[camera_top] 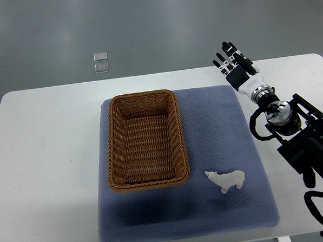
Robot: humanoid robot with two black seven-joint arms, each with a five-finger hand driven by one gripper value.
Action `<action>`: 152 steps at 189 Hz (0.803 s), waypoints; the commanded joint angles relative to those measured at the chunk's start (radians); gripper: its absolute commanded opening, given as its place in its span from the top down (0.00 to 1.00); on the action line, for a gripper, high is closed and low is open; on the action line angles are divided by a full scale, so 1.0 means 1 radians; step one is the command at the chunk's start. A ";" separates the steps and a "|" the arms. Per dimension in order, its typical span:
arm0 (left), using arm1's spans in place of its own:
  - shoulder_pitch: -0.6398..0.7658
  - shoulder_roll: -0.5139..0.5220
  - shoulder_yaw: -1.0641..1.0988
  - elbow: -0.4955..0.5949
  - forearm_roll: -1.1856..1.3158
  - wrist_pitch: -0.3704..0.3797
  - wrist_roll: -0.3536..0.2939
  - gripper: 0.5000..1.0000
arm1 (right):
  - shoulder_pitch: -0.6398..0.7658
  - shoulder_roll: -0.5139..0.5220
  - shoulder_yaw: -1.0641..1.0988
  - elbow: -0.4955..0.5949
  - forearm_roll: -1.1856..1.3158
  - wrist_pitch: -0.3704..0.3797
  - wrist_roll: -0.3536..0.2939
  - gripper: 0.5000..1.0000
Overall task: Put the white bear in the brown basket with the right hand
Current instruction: 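Move the right hand over the table toward the white bear figurine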
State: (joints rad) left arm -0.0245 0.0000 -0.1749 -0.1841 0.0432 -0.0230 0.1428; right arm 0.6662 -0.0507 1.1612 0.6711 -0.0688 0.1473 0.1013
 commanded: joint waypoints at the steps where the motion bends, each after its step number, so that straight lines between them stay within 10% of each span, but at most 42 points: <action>1: 0.000 0.000 0.000 0.000 0.000 0.000 0.000 0.00 | 0.001 0.000 0.000 -0.001 0.000 -0.002 0.000 0.15; 71: -0.011 0.000 0.000 -0.001 -0.003 0.000 -0.002 0.00 | 0.010 -0.014 -0.041 0.019 -0.045 -0.003 -0.009 0.15; 152: -0.012 0.000 0.002 -0.008 0.003 -0.002 0.000 0.00 | 0.305 -0.290 -0.587 0.156 -0.470 0.037 -0.084 0.15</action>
State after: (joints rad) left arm -0.0353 0.0000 -0.1740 -0.1902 0.0451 -0.0243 0.1423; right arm 0.8595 -0.2633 0.7586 0.8033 -0.4434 0.1493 0.0262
